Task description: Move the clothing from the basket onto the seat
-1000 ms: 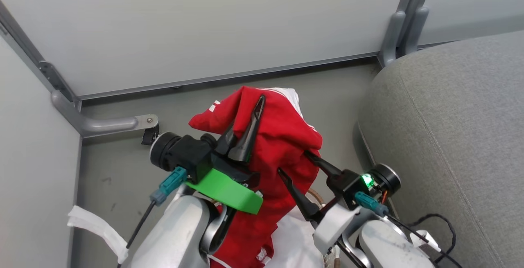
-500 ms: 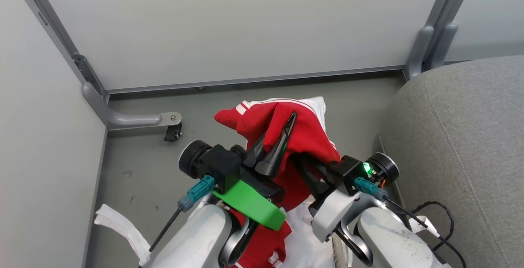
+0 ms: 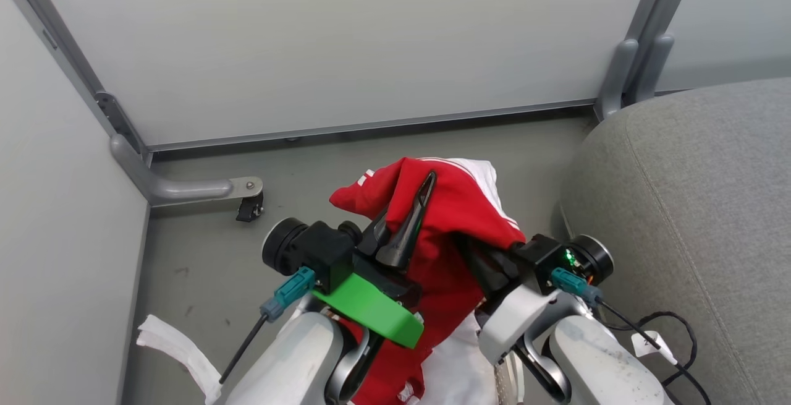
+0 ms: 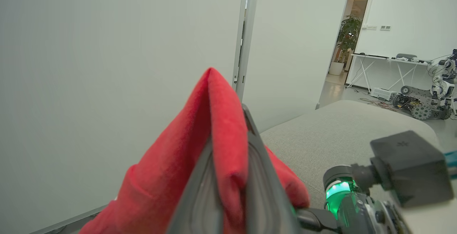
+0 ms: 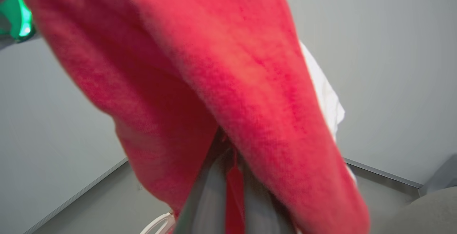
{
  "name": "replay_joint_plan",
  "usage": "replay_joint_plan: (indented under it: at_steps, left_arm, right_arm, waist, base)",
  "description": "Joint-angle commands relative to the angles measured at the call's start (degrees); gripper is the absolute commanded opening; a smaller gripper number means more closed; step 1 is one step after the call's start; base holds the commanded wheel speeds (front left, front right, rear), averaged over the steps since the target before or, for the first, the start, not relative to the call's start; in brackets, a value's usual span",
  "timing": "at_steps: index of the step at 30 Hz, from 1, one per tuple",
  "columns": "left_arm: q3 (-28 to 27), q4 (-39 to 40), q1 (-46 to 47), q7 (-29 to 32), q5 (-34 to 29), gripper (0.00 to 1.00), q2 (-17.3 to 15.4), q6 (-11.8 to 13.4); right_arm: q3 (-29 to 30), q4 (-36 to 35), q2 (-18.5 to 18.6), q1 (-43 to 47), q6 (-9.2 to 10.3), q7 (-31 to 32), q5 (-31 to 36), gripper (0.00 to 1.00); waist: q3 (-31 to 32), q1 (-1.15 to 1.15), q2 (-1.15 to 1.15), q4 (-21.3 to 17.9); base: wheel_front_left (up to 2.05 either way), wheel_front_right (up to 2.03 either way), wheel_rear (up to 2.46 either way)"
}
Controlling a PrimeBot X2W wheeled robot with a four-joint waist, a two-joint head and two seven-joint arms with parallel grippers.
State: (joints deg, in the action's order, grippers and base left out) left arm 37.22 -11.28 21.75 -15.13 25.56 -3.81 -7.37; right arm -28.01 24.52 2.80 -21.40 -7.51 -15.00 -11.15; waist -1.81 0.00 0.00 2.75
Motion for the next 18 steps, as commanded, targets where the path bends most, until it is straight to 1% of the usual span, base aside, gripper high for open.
replay_joint_plan:
  at_steps: [1,2,5,9,13,18]
  left_arm:
    - [-0.38,0.33,-0.54,-0.03,0.09,0.93,0.23,-0.21]
    - [-0.72,0.34,-0.67,-0.03,0.03,1.0,0.22,-0.22]
    - [-1.35,-0.17,-0.97,-0.03,-0.53,1.0,0.18,-0.21]
    - [-2.34,-0.84,-1.23,-0.02,-1.5,1.0,-0.41,-0.21]
    - [-3.41,-1.07,-1.69,0.0,-2.21,1.0,-0.93,-0.21]
    - [-4.62,-1.17,-2.42,0.0,-3.3,1.0,-2.02,-0.22]
  right_arm:
    - [0.73,-0.78,0.22,1.0,0.04,-0.28,-0.13,0.0]
    - [1.28,-1.35,0.24,1.11,0.04,-0.28,-0.02,0.0]
    - [2.63,-2.81,0.21,1.81,0.04,-0.28,0.08,0.0]
    - [4.26,-4.79,0.22,2.9,0.04,-0.28,0.3,0.0]
    - [5.05,-6.22,0.23,3.86,0.04,-0.28,0.29,0.0]
    - [6.21,-8.34,0.22,4.97,0.05,-0.28,-0.43,0.0]
  waist:
    - [-0.29,0.0,0.0,-0.57]
    - [-0.39,0.0,0.0,-0.81]
    - [-0.68,0.0,0.0,-1.65]
    - [-1.31,0.0,0.0,-3.81]
    - [-2.29,0.0,0.0,-7.4]
    - [-3.65,0.0,0.0,-13.86]
  base:
    - [0.0,0.0,0.0]
    - [0.0,0.0,0.0]
    - [0.0,0.0,0.0]
    - [0.0,0.0,0.0]
    - [0.0,0.0,0.0]
    - [0.0,0.0,0.0]
